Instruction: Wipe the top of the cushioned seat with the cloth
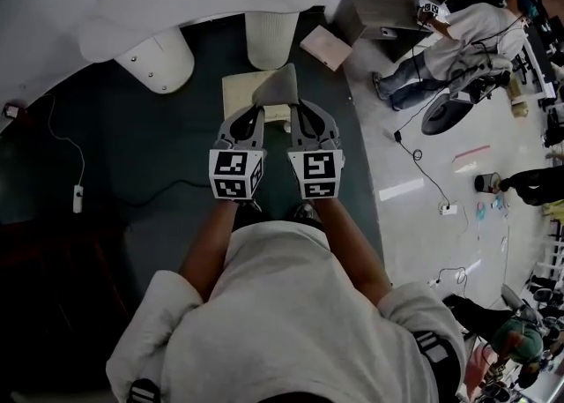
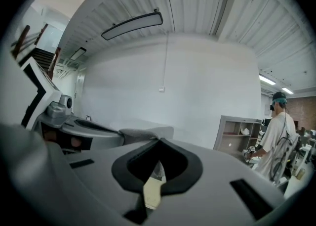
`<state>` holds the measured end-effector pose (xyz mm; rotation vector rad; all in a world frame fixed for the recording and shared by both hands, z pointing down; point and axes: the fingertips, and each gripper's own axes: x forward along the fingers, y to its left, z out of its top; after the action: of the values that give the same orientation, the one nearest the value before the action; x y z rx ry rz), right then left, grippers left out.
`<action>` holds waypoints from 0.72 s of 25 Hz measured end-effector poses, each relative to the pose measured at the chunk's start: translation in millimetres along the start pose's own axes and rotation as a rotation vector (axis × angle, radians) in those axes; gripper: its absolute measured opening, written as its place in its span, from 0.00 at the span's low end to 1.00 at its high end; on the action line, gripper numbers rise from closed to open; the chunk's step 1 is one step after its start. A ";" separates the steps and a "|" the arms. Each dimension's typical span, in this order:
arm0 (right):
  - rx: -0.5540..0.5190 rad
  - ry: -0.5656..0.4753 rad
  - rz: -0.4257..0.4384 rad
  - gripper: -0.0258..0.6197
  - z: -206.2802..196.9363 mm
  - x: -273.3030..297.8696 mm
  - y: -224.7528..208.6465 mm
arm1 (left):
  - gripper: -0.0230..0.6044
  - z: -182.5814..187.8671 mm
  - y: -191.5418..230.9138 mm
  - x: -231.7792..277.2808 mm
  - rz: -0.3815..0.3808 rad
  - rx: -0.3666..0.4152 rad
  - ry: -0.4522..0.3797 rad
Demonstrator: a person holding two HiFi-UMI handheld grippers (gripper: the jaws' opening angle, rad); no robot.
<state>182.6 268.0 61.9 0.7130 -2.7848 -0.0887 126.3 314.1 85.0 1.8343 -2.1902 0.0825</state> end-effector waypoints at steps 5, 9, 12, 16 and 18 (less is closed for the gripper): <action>-0.003 -0.018 0.022 0.06 4.0 -32.4 -25.6 | 0.07 3.6 -40.2 4.6 0.013 0.019 -0.018; 0.008 -0.009 0.029 0.06 -10.9 -44.9 -42.4 | 0.07 -3.3 -64.4 14.8 0.007 0.022 -0.018; -0.010 -0.009 0.048 0.06 -18.1 -54.1 -49.9 | 0.07 -6.9 -79.6 16.4 0.012 0.026 -0.022; -0.006 -0.024 0.057 0.06 -25.7 -76.1 -65.7 | 0.07 -13.4 -110.1 10.8 0.017 0.039 -0.031; -0.004 -0.027 0.062 0.06 -29.4 -84.8 -73.7 | 0.07 -18.7 -123.1 10.1 0.022 0.034 -0.028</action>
<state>296.3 244.1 60.9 0.6281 -2.8292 -0.0924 247.7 285.1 88.7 1.8397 -2.2417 0.1000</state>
